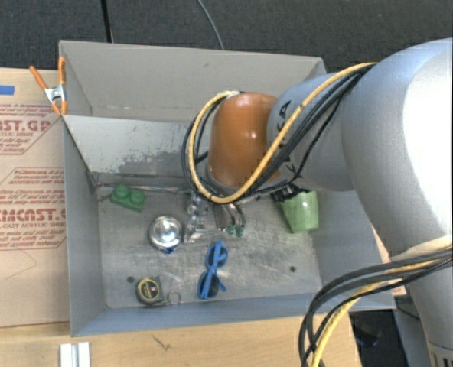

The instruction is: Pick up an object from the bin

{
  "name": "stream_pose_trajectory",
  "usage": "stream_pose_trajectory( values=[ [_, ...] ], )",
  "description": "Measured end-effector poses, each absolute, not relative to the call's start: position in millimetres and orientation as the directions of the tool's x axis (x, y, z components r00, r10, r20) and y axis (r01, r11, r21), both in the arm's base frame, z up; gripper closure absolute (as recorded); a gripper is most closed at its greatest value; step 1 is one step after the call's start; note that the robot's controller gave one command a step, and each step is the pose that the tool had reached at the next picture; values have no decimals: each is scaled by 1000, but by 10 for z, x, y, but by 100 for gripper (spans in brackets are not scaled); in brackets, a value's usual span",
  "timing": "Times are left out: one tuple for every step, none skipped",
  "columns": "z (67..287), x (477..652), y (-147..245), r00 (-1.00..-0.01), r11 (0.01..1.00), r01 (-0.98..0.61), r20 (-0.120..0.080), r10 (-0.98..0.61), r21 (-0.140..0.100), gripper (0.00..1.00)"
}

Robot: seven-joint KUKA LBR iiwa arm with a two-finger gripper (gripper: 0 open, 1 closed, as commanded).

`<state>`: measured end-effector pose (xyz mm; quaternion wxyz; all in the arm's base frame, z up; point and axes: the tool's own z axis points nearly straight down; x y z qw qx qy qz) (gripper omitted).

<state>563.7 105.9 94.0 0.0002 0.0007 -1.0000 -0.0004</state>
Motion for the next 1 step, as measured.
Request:
stream_pose_trajectory(
  values=[
    [940,5637,1060,-1000,1000,-1,0,-1,1,0]
  ],
)
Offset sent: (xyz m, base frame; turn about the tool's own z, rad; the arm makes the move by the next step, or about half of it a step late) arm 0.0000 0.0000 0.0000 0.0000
